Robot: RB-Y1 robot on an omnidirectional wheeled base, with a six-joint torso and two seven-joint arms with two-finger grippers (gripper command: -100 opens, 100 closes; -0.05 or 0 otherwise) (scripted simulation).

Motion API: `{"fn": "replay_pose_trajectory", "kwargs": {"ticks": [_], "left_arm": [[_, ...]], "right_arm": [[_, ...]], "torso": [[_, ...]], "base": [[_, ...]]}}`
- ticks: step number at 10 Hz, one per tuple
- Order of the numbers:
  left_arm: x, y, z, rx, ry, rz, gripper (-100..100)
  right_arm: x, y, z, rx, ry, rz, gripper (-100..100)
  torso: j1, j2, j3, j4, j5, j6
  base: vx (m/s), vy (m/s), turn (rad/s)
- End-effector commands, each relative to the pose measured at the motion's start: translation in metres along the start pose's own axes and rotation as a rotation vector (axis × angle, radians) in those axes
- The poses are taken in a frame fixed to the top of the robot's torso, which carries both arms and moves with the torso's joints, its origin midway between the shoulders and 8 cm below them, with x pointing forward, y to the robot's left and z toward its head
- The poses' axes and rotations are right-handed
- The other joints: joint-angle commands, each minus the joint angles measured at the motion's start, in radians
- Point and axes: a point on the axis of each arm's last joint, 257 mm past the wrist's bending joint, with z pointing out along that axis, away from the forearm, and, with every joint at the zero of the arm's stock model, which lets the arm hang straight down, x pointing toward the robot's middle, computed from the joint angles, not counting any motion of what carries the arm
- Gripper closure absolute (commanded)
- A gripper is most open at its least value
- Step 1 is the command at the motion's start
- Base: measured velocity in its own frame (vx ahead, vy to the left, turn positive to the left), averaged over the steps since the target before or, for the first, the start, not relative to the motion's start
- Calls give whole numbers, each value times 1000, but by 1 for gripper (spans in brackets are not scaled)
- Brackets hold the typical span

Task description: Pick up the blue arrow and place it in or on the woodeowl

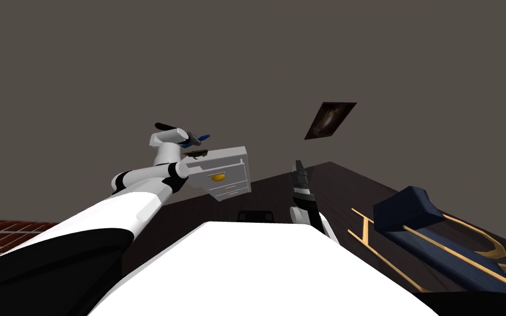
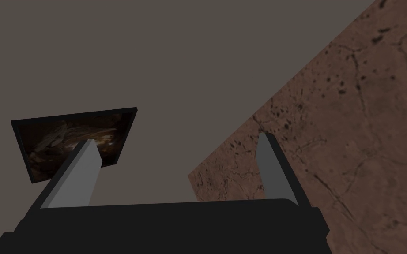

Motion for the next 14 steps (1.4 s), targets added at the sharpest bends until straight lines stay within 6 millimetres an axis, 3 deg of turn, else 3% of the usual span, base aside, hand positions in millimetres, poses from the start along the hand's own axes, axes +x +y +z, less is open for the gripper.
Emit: {"fn": "replay_pose_trajectory", "kwargs": {"ticks": [1, 6, 14], "left_arm": [[7, 2, 5, 31, 16, 9, 100], [24, 1, 11, 107, 50, 23, 100], [66, 31, 25, 225, 133, 49, 100]], "right_arm": [[0, 0, 0, 0, 0, 0, 0], [0, 0, 0, 0, 0, 0, 0], [0, 0, 0, 0, 0, 0, 0]], "torso": [[0, 0, 0, 0, 0, 0], [1, -1, -1, -1, 0, 0], [2, -3, -2, -1, 1, 1]], "base": [[-13, 68, 24], [-15, 72, 8], [-7, 105, -9]]}}
